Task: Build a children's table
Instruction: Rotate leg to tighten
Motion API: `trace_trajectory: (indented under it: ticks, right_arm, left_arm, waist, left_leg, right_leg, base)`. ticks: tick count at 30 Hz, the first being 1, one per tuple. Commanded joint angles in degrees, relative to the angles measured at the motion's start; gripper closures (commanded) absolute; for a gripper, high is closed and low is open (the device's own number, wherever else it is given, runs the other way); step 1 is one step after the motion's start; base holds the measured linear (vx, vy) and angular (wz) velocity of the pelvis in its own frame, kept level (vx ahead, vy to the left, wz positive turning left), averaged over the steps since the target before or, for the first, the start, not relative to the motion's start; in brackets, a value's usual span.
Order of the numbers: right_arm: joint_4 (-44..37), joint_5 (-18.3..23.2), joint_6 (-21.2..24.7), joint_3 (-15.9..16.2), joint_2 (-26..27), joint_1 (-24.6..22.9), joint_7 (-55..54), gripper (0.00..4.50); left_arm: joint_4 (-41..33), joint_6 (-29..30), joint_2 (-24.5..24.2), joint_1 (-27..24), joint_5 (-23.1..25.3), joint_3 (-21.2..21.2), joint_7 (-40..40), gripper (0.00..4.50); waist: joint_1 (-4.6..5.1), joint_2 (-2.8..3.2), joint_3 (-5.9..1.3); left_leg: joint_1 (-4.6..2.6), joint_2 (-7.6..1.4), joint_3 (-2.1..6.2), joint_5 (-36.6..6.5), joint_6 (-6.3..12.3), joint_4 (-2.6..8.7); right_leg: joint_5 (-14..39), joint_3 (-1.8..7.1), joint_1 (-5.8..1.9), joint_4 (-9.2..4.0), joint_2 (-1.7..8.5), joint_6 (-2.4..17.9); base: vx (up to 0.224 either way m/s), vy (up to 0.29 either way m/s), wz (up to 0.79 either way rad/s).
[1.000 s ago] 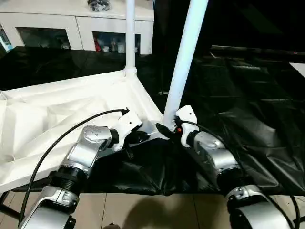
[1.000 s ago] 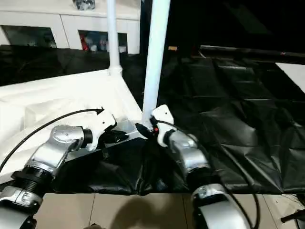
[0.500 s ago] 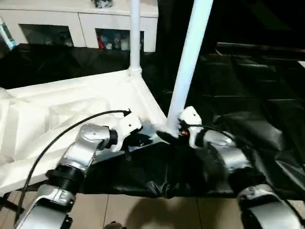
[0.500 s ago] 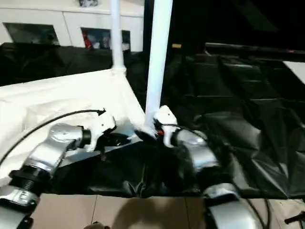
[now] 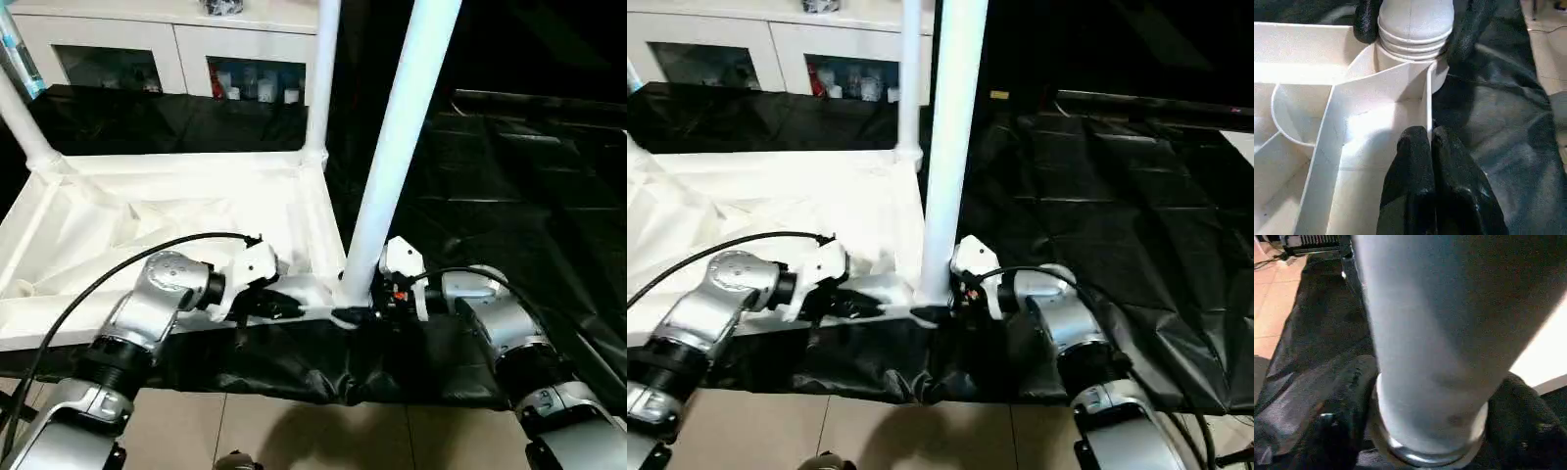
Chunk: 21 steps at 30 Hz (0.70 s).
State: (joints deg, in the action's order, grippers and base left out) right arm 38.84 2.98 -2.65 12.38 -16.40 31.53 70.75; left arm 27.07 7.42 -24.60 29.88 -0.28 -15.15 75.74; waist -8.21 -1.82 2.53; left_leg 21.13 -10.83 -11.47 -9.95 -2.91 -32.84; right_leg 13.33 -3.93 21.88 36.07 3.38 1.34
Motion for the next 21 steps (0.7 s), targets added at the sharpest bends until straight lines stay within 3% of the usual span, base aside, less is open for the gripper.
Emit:
trace_trajectory:
  ticks: [1, 3, 10, 11, 14, 16, 18, 20, 21]
  right_arm:
    - [-0.92, -0.02, 1.1, 3.36, 0.96, -0.39, 2.28, 1.43]
    - [-1.14, -0.01, 1.42, 3.51, 0.99, -0.41, 2.85, 1.71]
    - [-2.26, -0.31, 2.36, 3.91, 1.71, -1.21, 3.04, 1.81]
    - [-1.95, -0.59, 2.24, 3.8, 2.14, -1.48, 1.92, 1.81]
    - [-1.28, -1.11, 2.43, 3.44, 2.83, -1.7, -0.52, 1.81]
    - [2.02, -3.5, 3.58, 1.94, 5.35, -1.06, -11.07, 1.82]
    - [5.4, -5.04, 4.87, 0.12, 8.64, -0.17, -22.48, 1.82]
    - [6.64, -5.37, 5.89, -0.81, 10.49, 0.25, -27.74, 1.82]
    - [7.87, -5.69, 6.7, -1.79, 13.01, 0.86, -34.09, 1.83]
  left_arm:
    - [-2.79, -0.35, 1.39, 0.22, -1.55, -2.08, 1.79, 4.5]
    - [-2.54, -0.44, 1.14, 0.34, -1.57, -2.05, 2.15, 4.5]
    - [-1.93, 0.12, 1.08, 0.8, -1.51, -1.46, 1.27, 4.5]
    - [-1.42, -0.02, 1.7, 0.82, -1.05, -1.29, -0.27, 4.5]
    - [-0.6, 0.24, 2.73, 0.98, -0.39, -0.91, -2.93, 4.5]
    - [1.4, 1.5, 5.38, 1.78, 0.76, 0.14, -8.98, 4.5]
    - [3.38, 2.1, 8.55, 2.69, 1.89, 0.68, -14.89, 4.5]
    - [4.25, 2.22, 10.32, 3.09, 2.29, 0.87, -17.67, 4.5]
    - [5.66, 2.35, 12.49, 3.76, 2.78, 1.05, -21.15, 4.5]
  waist:
    - [0.08, 0.1, -3.18]
    - [0.04, 0.35, -3.17]
    - [0.13, 0.2, -3.14]
    - [0.11, 0.46, -3.19]
    - [0.17, 0.42, -3.08]
    - [0.3, 0.65, -2.89]
    - [0.9, 0.62, -2.39]
    - [1.37, 0.48, -2.01]
    - [1.76, 0.68, -1.91]
  left_leg:
    - [-0.99, -3.47, 1.51, -7.75, 3.08, 3.16]
    - [-0.97, -3.45, 1.57, -7.93, 3.03, 3.16]
    - [-1.07, -3.5, 1.59, -8.86, 2.24, 3.29]
    - [-1.06, -3.47, 1.59, -8.83, 2.18, 3.25]
    - [-1.15, -3.46, 1.58, -9.48, 1.87, 3.33]
    - [-1.23, -3.45, 1.64, -10.9, 1.16, 3.51]
    - [-1.79, -3.33, 2.0, -16.0, -1.49, 4.08]
    - [-2.1, -3.37, 2.46, -19.96, -2.7, 4.46]
    - [-2.55, -3.35, 2.61, -22.12, -3.06, 4.54]
  right_leg:
    - [1.25, 3.26, -2.19, -3.93, 5.69, 12.68]
    - [1.55, 3.25, -2.23, -3.96, 5.71, 12.65]
    - [2.86, 3.25, -2.2, -4.07, 5.69, 12.51]
    - [2.53, 3.28, -2.23, -4.05, 5.71, 12.58]
    - [2.71, 3.27, -2.13, -4.18, 5.61, 12.64]
    - [5.62, 3.36, -1.99, -4.51, 5.8, 12.36]
    - [15.73, 3.43, -1.73, -5.62, 6.15, 10.78]
    - [23.79, 3.45, -1.63, -6.35, 6.39, 8.6]
    - [26.43, 3.56, -1.28, -6.78, 6.46, 7.95]
  base:
    - [0.0, 0.0, 0.0]
    - [0.0, 0.0, 0.0]
    - [0.0, 0.0, 0.0]
    - [0.0, 0.0, 0.0]
    - [0.0, 0.0, 0.0]
    - [0.0, 0.0, 0.0]
    - [0.0, 0.0, 0.0]
    - [0.0, 0.0, 0.0]
    - [0.0, 0.0, 0.0]
